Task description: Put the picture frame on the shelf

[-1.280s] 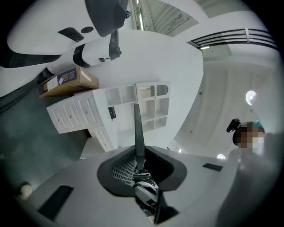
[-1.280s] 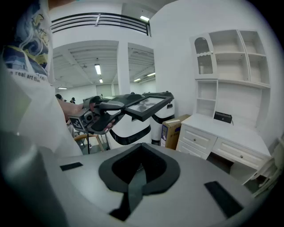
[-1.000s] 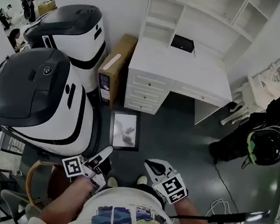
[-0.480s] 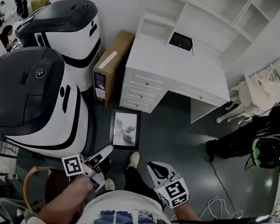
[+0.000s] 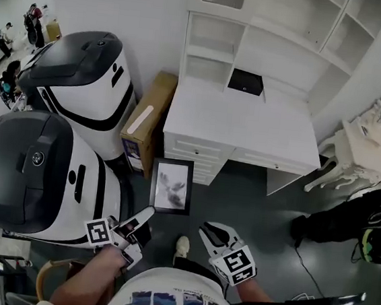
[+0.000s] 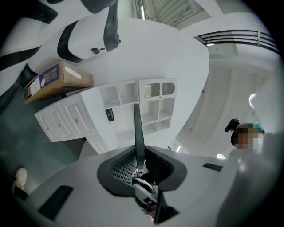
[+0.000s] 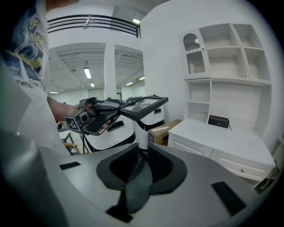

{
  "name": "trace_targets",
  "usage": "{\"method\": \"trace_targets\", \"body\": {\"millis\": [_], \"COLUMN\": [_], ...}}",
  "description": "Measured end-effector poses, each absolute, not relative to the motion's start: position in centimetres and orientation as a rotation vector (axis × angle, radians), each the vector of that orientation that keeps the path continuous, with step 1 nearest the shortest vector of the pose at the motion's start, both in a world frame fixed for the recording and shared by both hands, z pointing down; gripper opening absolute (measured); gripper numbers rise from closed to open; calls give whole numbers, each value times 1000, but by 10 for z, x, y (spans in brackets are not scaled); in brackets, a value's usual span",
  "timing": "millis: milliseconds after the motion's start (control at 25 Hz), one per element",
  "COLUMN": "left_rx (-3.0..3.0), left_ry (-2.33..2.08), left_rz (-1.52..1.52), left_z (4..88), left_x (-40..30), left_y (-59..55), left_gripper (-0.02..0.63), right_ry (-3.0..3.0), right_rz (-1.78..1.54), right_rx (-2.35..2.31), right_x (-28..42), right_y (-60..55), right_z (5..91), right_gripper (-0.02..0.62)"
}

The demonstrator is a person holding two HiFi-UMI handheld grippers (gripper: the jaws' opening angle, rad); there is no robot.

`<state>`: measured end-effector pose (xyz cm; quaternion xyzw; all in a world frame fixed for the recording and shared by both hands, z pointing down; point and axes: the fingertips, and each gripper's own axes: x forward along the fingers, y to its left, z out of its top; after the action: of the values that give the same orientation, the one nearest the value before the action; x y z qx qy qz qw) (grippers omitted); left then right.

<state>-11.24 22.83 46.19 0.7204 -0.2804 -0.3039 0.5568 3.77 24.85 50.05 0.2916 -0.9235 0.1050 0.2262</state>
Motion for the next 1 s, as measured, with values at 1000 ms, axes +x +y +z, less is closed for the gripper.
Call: {"method": "trace_targets", "body": {"millis": [1000], "left_rx": [1773], "left_ry": [-621], "left_rz": [-719], "left_z": [444], "left_x": [-119], "left_y": [-79], "left_gripper": [69], "right_ry": [-2476], "right_rz": [386], "right_rx": [883], "right_x": [50], "right_y": [24], "right_z": [525], "right_gripper": [38]}}
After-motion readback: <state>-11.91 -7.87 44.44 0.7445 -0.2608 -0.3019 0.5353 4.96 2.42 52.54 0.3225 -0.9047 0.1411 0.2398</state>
